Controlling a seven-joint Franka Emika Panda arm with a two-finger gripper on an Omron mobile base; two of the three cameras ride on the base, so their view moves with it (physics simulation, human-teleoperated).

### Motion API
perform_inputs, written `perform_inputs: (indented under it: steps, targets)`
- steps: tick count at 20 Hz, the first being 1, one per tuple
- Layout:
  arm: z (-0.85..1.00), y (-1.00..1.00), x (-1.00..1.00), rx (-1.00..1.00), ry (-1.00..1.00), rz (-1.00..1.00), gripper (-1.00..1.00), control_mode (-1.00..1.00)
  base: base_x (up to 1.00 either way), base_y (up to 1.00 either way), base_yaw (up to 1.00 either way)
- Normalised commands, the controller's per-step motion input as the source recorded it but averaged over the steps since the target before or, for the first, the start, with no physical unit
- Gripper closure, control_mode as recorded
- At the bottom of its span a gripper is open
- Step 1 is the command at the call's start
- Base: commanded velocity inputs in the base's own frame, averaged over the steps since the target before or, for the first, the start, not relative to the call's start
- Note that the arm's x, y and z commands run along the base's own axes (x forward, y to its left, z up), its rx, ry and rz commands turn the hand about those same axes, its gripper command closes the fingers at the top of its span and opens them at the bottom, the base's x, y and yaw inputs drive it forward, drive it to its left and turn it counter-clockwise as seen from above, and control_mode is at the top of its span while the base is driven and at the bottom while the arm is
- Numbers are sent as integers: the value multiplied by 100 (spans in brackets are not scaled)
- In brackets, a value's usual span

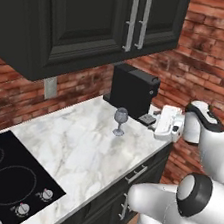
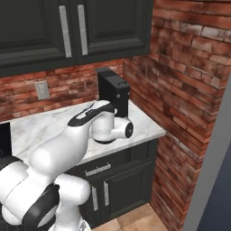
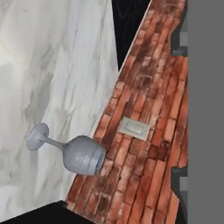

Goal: Retrieve the wine glasses from the counter and place one next to each plate.

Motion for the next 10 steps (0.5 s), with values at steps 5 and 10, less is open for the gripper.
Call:
perform_inputs:
  steps: [5,10]
  targets:
    - [-59,0,66,0,2,-8,-100,-100,0,0,0]
    - [-51,0,61,0,4,-6,-100,-100,0,0,0]
